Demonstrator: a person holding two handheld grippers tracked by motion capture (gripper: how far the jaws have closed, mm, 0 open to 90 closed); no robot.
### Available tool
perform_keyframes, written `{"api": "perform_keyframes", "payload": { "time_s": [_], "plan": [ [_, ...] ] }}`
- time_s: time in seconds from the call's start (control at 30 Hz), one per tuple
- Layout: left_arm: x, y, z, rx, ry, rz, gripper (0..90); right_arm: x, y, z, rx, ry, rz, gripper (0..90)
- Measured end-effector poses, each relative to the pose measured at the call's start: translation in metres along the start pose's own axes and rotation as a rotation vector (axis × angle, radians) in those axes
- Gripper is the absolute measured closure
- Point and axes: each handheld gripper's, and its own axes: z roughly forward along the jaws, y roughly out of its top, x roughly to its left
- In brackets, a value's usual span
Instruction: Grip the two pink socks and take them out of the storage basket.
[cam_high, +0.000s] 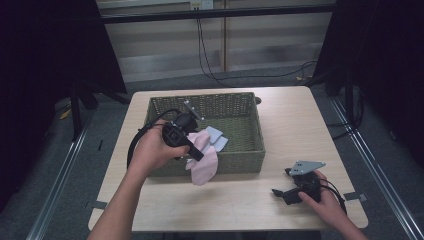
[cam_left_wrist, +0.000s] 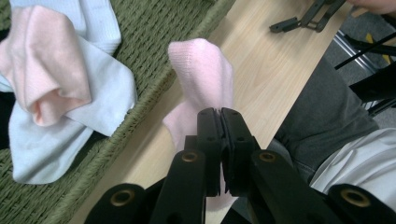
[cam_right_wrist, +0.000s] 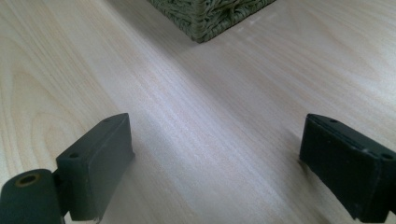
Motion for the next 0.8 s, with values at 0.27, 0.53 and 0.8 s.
{"api": "perform_keyframes", "payload": {
  "time_s": [0.27, 0.53, 0.8],
  "plan": [
    [0.002, -0.004, 0.017, 0.018, 0.002, -0.005, 86.9, 0.000, 0.000, 0.000, 0.000, 0.000, 0.000, 8.7],
    [0.001, -0.008, 0.034, 0.020, -0.017, -0.001, 87.0, 0.000, 0.000, 0.000, 0.000, 0.000, 0.000, 8.8],
    [0.000, -0.011, 0.054, 0.020, -0.021, -0.006, 86.9, 0.000, 0.000, 0.000, 0.000, 0.000, 0.000, 8.8]
  ]
}}
